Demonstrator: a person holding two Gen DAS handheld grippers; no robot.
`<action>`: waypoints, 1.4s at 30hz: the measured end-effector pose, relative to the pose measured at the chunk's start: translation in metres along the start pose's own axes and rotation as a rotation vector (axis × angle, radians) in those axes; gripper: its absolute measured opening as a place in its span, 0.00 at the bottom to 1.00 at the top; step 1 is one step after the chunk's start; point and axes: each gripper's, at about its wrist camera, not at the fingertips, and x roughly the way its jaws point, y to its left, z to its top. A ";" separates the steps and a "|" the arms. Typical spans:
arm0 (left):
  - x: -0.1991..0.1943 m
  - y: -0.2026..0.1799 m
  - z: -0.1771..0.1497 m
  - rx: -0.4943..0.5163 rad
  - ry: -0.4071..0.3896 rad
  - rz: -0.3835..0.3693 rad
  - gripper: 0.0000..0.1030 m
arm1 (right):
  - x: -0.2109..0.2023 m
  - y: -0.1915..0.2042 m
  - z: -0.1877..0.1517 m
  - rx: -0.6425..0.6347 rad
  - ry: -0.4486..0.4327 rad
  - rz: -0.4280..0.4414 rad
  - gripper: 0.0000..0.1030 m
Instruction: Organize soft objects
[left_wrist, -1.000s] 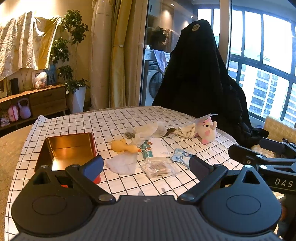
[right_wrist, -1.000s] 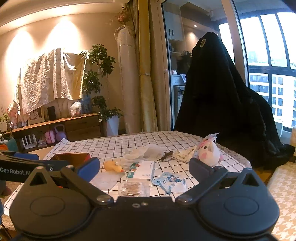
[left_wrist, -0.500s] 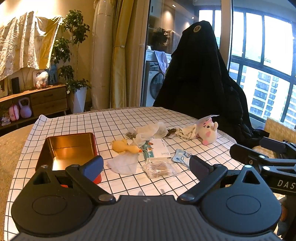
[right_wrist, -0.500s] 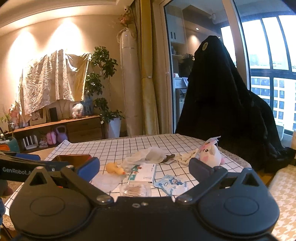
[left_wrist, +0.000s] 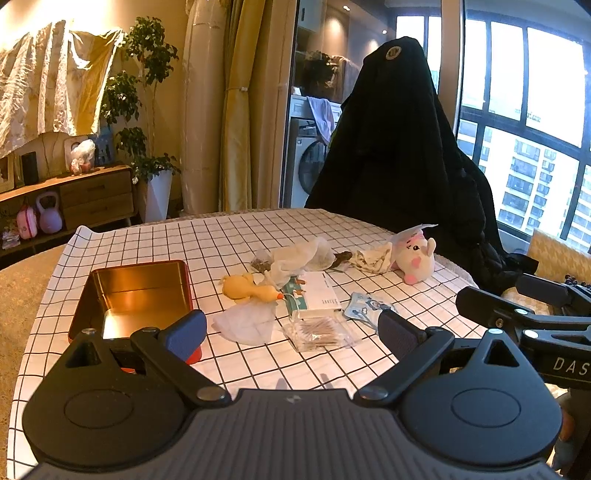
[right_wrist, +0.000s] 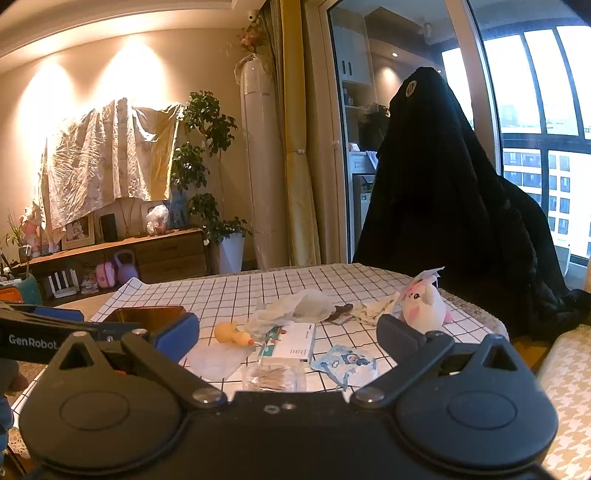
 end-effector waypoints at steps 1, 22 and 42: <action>0.001 0.000 0.000 0.002 0.001 -0.001 0.97 | 0.000 0.000 0.000 0.000 0.002 0.000 0.99; 0.028 -0.004 0.004 0.033 0.024 -0.015 0.97 | 0.023 -0.009 -0.006 0.013 0.038 0.020 0.96; 0.132 -0.015 -0.005 0.036 0.252 -0.044 0.97 | 0.100 -0.064 -0.015 -0.050 0.239 0.048 0.94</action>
